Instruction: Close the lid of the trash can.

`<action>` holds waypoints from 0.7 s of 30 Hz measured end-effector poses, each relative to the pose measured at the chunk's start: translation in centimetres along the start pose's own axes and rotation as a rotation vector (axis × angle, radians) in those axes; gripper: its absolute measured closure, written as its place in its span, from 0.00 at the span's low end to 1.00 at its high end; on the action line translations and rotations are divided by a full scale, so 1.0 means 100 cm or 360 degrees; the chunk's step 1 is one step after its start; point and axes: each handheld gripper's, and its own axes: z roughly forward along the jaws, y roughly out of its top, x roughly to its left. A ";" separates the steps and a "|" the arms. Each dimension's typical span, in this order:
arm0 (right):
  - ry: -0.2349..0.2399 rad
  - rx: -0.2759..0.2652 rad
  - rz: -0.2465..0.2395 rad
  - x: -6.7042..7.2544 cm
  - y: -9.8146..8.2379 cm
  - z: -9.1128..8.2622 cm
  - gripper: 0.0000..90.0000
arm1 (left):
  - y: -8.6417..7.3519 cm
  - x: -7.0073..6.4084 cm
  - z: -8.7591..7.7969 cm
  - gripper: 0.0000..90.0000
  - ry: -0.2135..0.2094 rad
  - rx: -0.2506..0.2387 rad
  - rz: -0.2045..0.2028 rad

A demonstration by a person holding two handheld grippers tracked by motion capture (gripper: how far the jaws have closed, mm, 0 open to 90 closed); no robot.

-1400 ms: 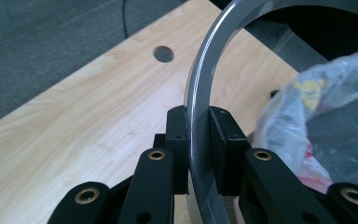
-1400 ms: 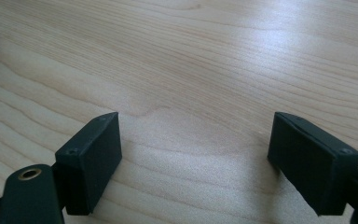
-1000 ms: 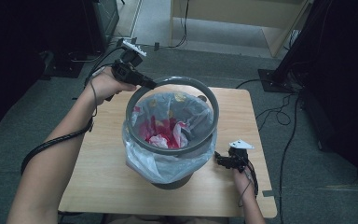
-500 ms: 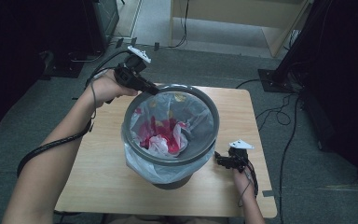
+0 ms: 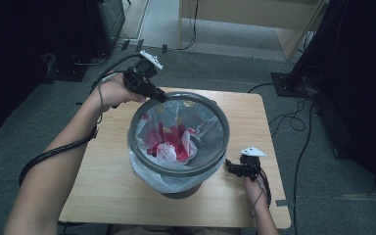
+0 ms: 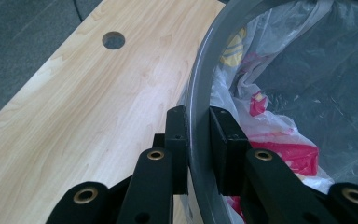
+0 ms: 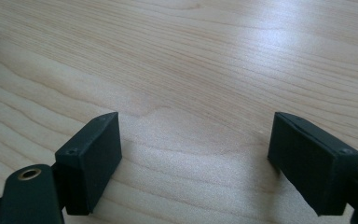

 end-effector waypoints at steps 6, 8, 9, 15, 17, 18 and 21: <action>0.0000 0.0000 -0.0001 0.000 0.000 0.000 0.19 | -0.003 0.002 -0.003 0.87 0.0005 -0.0008 -0.0011; 0.0000 0.0000 -0.0001 0.000 0.000 0.000 0.19 | -0.004 0.002 -0.003 0.87 0.0000 -0.0014 -0.0013; 0.0000 0.0000 -0.0001 0.000 0.000 0.000 0.19 | -0.005 0.002 -0.003 0.86 -0.0002 -0.0019 -0.0016; -0.0003 0.0001 0.0000 0.000 0.000 0.000 0.19 | -0.006 0.003 -0.003 0.84 -0.0010 -0.0040 -0.0019; -0.0003 0.0001 0.0000 0.000 0.000 0.000 0.19 | -0.005 0.003 -0.003 0.83 -0.0014 -0.0044 -0.0014; -0.0003 0.0001 0.0000 0.000 0.000 0.000 0.19 | -0.005 0.003 -0.004 0.81 -0.0014 -0.0045 -0.0009; -0.0003 0.0001 0.0000 0.000 0.000 0.000 0.19 | -0.005 0.003 -0.005 0.77 -0.0019 -0.0060 -0.0021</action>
